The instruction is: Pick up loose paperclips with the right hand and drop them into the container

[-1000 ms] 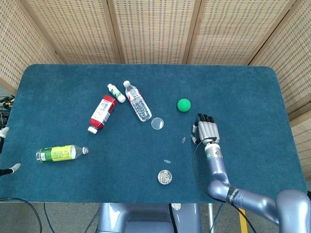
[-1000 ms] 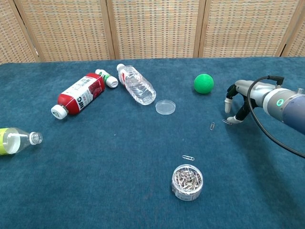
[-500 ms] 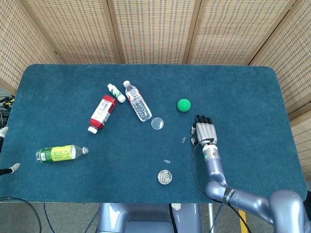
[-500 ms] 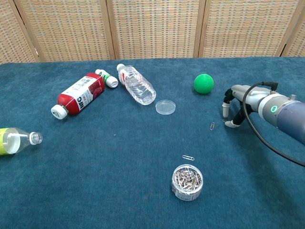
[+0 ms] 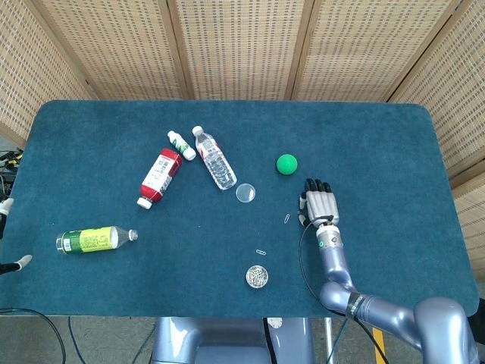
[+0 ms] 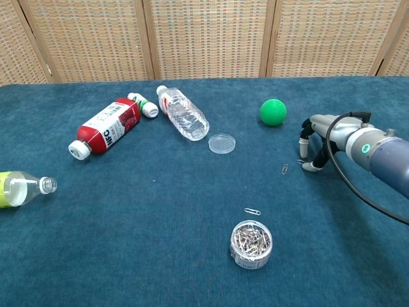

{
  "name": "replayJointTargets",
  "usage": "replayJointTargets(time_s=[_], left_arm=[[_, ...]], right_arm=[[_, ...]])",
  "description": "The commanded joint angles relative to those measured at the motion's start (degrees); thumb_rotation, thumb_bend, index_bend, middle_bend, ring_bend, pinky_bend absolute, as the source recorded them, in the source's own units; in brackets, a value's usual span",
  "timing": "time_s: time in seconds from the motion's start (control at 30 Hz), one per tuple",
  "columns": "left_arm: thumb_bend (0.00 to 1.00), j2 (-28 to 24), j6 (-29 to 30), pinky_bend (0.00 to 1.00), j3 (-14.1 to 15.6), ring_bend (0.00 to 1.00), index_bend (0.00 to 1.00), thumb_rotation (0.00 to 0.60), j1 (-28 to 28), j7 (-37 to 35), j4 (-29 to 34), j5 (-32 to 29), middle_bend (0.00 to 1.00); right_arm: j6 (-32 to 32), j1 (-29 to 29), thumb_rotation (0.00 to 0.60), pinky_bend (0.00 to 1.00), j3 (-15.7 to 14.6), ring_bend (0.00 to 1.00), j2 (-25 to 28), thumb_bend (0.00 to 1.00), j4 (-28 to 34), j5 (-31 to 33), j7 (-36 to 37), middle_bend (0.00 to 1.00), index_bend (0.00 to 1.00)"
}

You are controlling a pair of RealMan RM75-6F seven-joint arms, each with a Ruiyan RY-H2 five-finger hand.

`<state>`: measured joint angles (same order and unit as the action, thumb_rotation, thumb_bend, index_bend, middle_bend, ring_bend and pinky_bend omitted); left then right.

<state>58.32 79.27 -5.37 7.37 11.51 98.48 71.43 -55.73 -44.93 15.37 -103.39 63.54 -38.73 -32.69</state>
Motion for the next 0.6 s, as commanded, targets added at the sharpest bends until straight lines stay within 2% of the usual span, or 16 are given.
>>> replayJointTargets(time_s=[0.03,0.3,0.43,0.6], left_arm=[[0.0,0.0,0.0,0.0,0.0,0.0,0.0,0.6,0.0,0.0,0.0,0.0,0.0],[0.0,0.0,0.0,0.0,0.0,0.0,0.0,0.6,0.0,-0.1,0.0,0.0,0.0],[0.0,-0.1,0.0,0.0,0.0,0.0,0.0,0.6,0.0,-0.1,0.0,0.0,0.0],[0.0,-0.1,0.0,0.0,0.0,0.0,0.0,0.6,0.0,-0.2,0.0,0.0,0.0]], right_arm=[[0.3,0.0,0.6,0.07,0.0,0.0,-0.3,0.3,-0.7,-0.3,-0.1,0.06,0.52],[0.7,0.2,0.6,0.07,0.2,0.0,-0.4,0.34,-0.9,-1.2,0.0,0.06,0.56],[1.0,0.2,0.6,0.07,0.0,0.0,-0.5,0.4,-1.1,-1.6,-0.2,0.06,0.61],[1.6,0.3,0.6,0.07,-0.3,0.0,-0.5,0.52,-1.2,-2.2,-0.4,0.06,0.62]])
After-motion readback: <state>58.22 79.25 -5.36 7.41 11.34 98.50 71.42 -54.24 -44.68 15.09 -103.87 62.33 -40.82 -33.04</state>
